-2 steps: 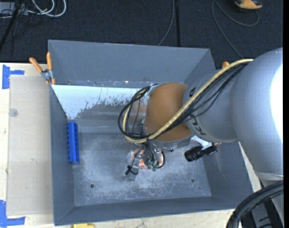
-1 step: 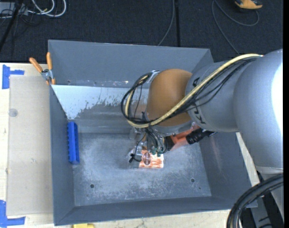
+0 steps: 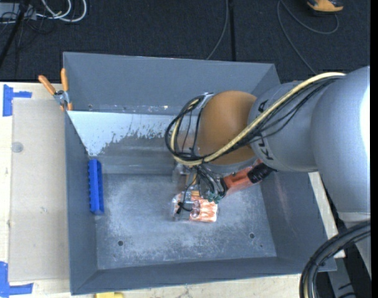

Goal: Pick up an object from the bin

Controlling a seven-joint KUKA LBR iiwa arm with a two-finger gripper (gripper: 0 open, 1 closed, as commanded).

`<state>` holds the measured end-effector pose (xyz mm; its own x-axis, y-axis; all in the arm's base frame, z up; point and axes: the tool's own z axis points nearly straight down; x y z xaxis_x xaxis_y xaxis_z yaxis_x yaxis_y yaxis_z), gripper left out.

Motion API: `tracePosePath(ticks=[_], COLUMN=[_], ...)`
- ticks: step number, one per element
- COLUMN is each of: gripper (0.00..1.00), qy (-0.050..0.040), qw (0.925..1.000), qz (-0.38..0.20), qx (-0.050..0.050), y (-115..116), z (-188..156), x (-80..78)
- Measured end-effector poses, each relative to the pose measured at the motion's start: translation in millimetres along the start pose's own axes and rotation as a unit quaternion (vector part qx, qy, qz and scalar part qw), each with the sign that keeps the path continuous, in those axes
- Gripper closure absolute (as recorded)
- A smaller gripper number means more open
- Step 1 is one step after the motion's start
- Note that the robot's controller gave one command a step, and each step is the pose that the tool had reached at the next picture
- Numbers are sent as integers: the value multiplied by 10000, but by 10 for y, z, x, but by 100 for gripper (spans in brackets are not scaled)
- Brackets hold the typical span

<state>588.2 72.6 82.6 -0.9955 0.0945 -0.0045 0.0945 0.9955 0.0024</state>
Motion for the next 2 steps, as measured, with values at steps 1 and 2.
tracePosePath(ticks=[1, 2], gripper=[0, 100], qy=[32, 11], qw=[9995, 9890], qz=[330, 1481], qx=[0, -1], y=[-202, -610], z=[22, 124], x=[58, 189])
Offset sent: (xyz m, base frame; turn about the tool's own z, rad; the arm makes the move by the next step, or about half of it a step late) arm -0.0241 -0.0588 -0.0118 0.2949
